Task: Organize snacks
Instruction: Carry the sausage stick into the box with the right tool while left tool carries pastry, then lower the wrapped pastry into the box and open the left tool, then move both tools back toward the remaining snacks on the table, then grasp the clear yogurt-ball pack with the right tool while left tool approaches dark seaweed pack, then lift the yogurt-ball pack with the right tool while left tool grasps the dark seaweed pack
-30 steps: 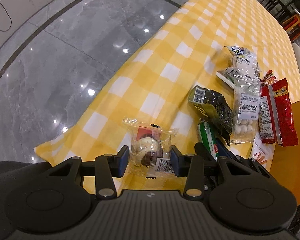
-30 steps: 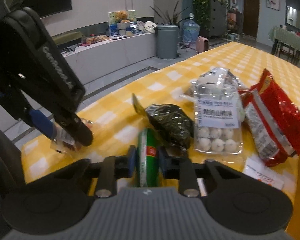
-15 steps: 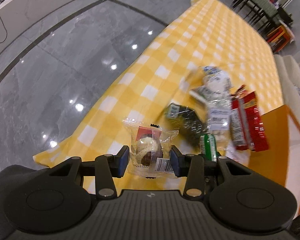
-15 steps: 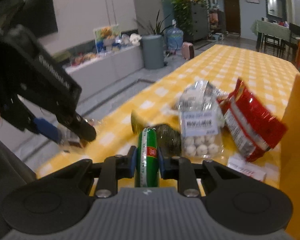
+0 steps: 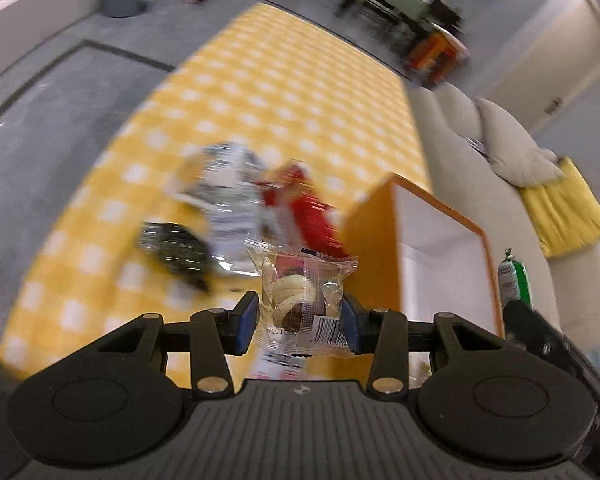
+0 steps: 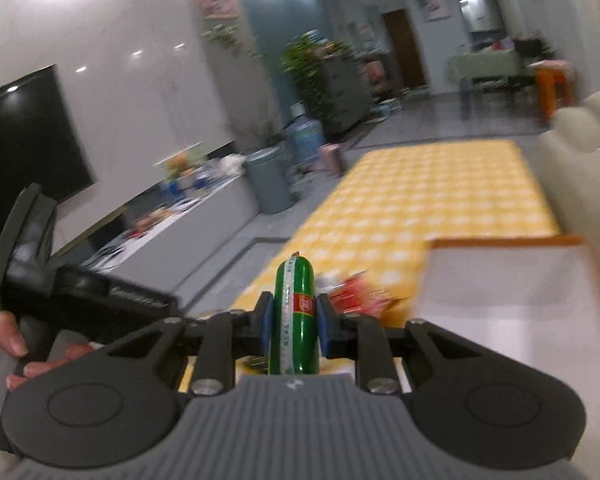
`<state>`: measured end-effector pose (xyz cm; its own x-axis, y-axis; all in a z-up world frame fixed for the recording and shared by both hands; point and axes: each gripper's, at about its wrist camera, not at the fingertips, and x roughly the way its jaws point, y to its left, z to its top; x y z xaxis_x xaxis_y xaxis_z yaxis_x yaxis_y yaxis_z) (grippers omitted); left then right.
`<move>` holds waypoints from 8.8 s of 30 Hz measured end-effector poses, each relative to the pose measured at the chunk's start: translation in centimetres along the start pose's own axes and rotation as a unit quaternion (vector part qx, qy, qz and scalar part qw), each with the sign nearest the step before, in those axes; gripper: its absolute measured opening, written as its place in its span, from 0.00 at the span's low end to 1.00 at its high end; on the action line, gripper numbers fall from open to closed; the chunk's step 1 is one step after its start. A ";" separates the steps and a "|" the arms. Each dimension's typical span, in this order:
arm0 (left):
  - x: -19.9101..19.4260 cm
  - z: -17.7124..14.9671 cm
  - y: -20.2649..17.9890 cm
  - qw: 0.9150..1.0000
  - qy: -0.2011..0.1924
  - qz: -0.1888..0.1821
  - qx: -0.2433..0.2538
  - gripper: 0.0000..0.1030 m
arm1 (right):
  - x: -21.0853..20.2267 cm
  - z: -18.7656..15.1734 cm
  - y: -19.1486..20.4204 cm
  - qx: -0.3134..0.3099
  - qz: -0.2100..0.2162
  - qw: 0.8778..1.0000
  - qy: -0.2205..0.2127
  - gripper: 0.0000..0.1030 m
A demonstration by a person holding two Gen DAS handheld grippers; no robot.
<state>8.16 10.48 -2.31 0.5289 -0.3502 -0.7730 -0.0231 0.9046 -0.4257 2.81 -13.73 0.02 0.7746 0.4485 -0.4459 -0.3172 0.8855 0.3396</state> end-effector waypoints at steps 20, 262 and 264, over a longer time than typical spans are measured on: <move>7.2 -2.5 -7.2 0.996 0.048 -0.017 0.075 0.47 | 4.5 -5.1 -11.8 0.165 -0.201 0.950 0.173 0.20; 1.7 1.8 8.6 0.987 0.049 0.129 -0.081 0.80 | 14.8 -3.9 4.7 -0.026 -0.082 0.994 0.063 0.53; 1.4 2.0 8.1 0.988 0.047 0.121 -0.089 0.80 | 13.7 -3.5 4.4 -0.018 -0.082 0.995 0.058 0.53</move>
<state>10.42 17.81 -5.89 0.4080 -0.1583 -0.8992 -0.2924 0.9103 -0.2929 10.12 -3.31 -7.48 0.7494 0.3074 -0.5865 -0.2136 0.9506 0.2253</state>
